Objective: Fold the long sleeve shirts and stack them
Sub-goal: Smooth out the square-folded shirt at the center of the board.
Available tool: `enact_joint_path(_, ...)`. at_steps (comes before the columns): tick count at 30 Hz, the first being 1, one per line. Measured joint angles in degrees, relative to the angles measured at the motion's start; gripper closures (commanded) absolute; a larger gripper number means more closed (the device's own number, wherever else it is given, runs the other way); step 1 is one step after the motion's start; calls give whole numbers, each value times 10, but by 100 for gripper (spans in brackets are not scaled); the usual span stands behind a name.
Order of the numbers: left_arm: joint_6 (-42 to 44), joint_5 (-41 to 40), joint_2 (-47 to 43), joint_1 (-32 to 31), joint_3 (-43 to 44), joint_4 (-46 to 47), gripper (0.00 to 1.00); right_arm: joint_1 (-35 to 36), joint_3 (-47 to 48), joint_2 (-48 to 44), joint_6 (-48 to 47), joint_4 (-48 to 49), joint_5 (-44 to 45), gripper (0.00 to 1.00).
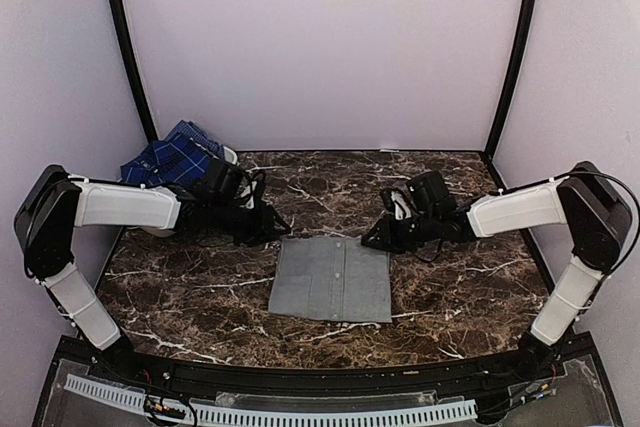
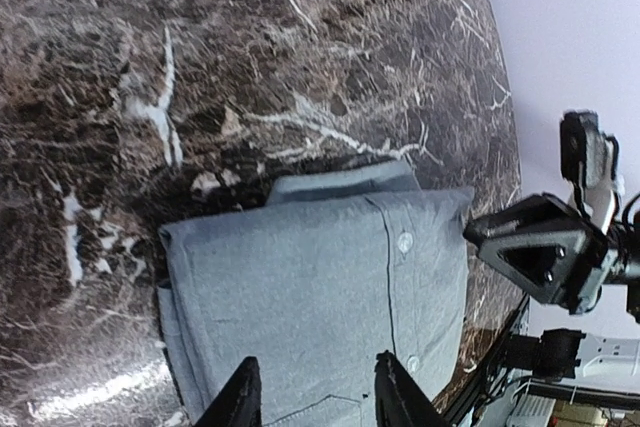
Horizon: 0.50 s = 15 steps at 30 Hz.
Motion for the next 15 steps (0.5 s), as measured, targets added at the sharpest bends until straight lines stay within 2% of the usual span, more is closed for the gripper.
enact_joint_path(8,11,43,4,-37,-23,-5,63,-37,3,95,17,15,-16,77)
enact_joint_path(15,21,70,11,-50,-50,-5,63,-40,3,99,30,32,-21,76)
